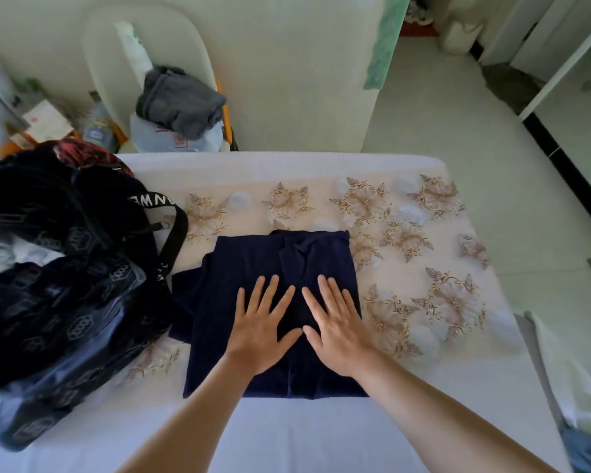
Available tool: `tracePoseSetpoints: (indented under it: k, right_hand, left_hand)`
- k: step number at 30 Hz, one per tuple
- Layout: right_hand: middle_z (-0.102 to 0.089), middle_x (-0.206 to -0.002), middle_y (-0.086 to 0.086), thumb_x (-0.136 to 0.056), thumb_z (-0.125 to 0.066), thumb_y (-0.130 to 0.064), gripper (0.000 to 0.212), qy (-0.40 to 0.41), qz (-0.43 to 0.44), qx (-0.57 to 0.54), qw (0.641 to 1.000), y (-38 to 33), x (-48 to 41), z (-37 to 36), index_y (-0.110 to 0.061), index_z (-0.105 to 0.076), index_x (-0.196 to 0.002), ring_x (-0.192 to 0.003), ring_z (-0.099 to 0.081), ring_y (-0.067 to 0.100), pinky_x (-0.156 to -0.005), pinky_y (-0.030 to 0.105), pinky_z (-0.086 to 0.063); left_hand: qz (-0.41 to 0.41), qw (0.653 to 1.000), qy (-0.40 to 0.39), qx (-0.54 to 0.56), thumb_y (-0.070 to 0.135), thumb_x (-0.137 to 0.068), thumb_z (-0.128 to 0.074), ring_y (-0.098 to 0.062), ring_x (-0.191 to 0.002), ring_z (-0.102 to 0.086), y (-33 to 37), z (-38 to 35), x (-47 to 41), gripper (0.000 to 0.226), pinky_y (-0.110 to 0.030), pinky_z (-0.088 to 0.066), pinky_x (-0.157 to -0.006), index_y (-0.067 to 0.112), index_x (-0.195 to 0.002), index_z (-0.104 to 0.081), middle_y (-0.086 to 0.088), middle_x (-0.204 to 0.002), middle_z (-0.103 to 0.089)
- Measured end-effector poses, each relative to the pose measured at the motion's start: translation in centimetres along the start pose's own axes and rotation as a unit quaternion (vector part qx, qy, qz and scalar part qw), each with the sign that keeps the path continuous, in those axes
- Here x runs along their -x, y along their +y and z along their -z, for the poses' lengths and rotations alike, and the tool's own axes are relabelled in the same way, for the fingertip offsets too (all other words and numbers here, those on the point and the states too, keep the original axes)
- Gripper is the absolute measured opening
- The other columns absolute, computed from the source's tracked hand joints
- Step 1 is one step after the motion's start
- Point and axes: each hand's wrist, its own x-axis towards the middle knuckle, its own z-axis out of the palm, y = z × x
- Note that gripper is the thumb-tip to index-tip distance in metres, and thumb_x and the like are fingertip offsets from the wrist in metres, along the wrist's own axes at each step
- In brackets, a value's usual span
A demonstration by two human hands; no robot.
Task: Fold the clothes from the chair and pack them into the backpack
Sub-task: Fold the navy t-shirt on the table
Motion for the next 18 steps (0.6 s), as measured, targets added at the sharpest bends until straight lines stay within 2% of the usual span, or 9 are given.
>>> tracePoseSetpoints:
  k: [3,7,10,12,13,15,18]
  right_hand:
    - [0.013,-0.166,0.007,-0.099,-0.02,-0.058,0.07,-0.011,-0.006,0.027,1.0,1.0,1.7,-0.3,-0.028,-0.001,-0.16,-0.153,0.01,0.026,-0.124,0.045,-0.004]
    - [0.021,-0.165,-0.002,-0.092,-0.016,-0.064,0.074,-0.051,-0.016,0.032,0.998,3.9,4.3,1.0,-0.038,0.007,-0.158,-0.152,0.016,0.02,-0.125,0.044,0.0]
    - [0.019,-0.165,-0.004,-0.092,-0.024,-0.064,0.075,-0.07,-0.034,0.046,0.996,5.6,6.6,2.0,-0.04,0.004,-0.157,-0.153,0.012,0.019,-0.124,0.049,-0.005]
    - [0.008,-0.167,-0.001,-0.092,-0.034,-0.062,0.074,-0.076,-0.043,0.063,0.994,6.0,7.4,2.5,-0.039,-0.007,-0.157,-0.154,0.002,0.022,-0.123,0.052,-0.008]
    - [-0.004,-0.167,0.003,-0.09,-0.038,-0.061,0.073,-0.064,-0.046,0.072,0.994,5.8,7.3,2.8,-0.035,-0.019,-0.156,-0.153,-0.009,0.025,-0.122,0.053,-0.011]
    - [-0.034,-0.154,0.009,-0.087,-0.046,-0.056,0.063,-0.019,-0.04,0.082,0.996,4.4,6.4,3.5,-0.025,-0.045,-0.143,-0.141,-0.036,0.03,-0.118,0.051,-0.024]
    - [-0.048,-0.135,0.005,-0.088,-0.054,-0.036,0.04,0.049,0.022,0.057,0.997,0.7,4.0,4.4,-0.021,-0.057,-0.125,-0.123,-0.05,0.027,-0.104,0.042,-0.04]
  left_hand:
    - [0.005,0.999,-0.036,-0.002,0.077,-0.088,-0.012,-0.026,-0.147,0.028,1.6,0.1,0.8,0.081,-0.056,0.009,-0.119,0.038,-0.152,0.018,-0.001,-0.161,0.025]
    - [-0.005,0.998,-0.065,0.013,0.076,-0.088,-0.01,-0.028,-0.145,0.031,5.7,0.0,2.2,0.081,-0.058,0.009,-0.118,0.036,-0.153,0.019,-0.001,-0.16,0.029]
    - [-0.032,0.996,-0.076,0.029,0.071,-0.092,-0.011,-0.026,-0.147,0.028,7.9,0.2,3.0,0.076,-0.055,0.007,-0.119,0.035,-0.154,0.017,0.0,-0.161,0.025]
    - [-0.033,0.995,-0.062,0.073,0.062,-0.098,-0.018,-0.021,-0.15,0.017,8.1,0.8,3.3,0.07,-0.048,0.002,-0.122,0.034,-0.156,0.009,0.003,-0.164,0.013]
    - [-0.025,0.993,-0.044,0.103,0.057,-0.101,-0.023,-0.019,-0.151,0.01,7.7,1.0,3.5,0.066,-0.044,-0.002,-0.123,0.033,-0.157,0.003,0.004,-0.165,0.004]
    - [0.008,0.989,0.013,0.148,0.046,-0.103,-0.031,-0.018,-0.151,-0.007,6.2,1.6,4.1,0.059,-0.038,-0.012,-0.121,0.03,-0.157,-0.012,0.005,-0.164,-0.015]
    - [0.101,0.973,0.109,0.175,0.026,-0.101,-0.042,-0.021,-0.138,-0.031,2.9,2.2,5.5,0.047,-0.037,-0.031,-0.111,0.022,-0.147,-0.038,0.003,-0.15,-0.04]
